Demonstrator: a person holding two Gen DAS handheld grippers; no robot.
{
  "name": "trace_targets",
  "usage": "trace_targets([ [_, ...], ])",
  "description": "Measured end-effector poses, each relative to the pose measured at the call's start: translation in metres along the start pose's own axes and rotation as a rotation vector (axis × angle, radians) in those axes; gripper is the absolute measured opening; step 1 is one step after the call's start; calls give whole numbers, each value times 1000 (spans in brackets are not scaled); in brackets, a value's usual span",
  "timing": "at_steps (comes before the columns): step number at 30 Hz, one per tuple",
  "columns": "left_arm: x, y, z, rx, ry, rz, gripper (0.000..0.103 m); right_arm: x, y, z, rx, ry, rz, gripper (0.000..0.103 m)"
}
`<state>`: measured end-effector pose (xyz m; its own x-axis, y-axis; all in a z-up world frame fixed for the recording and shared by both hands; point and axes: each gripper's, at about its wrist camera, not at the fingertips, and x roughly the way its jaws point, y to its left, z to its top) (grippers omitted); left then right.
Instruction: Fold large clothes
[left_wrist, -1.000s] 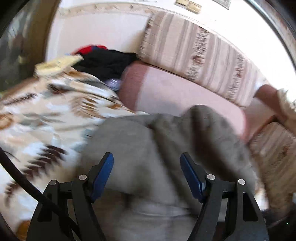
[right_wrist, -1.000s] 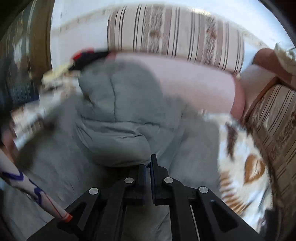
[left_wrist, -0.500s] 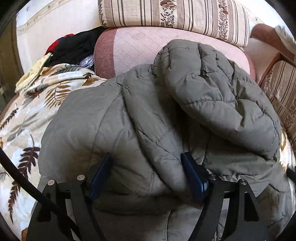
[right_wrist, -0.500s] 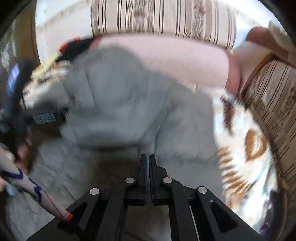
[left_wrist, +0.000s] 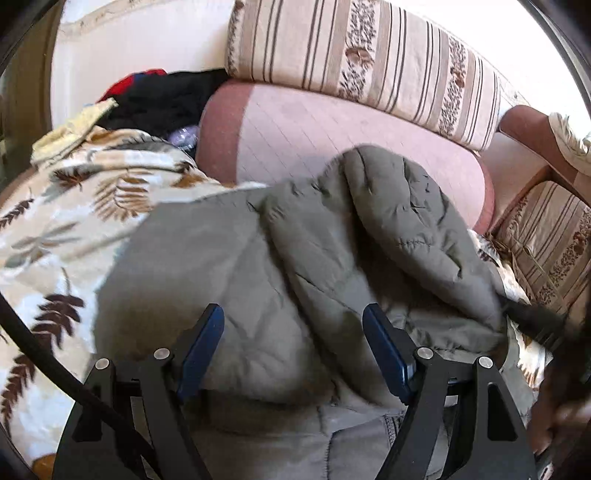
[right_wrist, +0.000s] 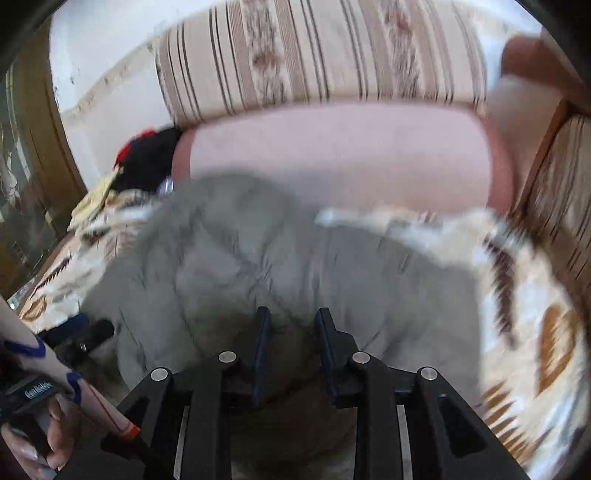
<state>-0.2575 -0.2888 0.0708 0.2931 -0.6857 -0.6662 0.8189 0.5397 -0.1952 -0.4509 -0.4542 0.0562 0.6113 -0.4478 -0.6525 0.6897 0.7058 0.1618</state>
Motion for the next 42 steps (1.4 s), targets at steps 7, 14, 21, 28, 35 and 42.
trace_targets([
  [7,22,-13,-14,93,63,66,77,36,7,-37,-57,46,-31,28],
  [14,16,-8,-11,66,55,54,77,0,15,-22,-95,1,-6,28],
  [21,16,-7,-11,64,61,58,77,-12,43,0,-106,-57,79,28],
  [28,21,-9,-15,91,67,92,79,52,46,-31,-110,110,83,28],
  [35,-10,-3,-3,43,-42,6,79,-7,31,-14,-98,3,121,28],
  [42,10,-14,-13,95,35,27,79,-22,-10,-26,-57,7,-15,28],
])
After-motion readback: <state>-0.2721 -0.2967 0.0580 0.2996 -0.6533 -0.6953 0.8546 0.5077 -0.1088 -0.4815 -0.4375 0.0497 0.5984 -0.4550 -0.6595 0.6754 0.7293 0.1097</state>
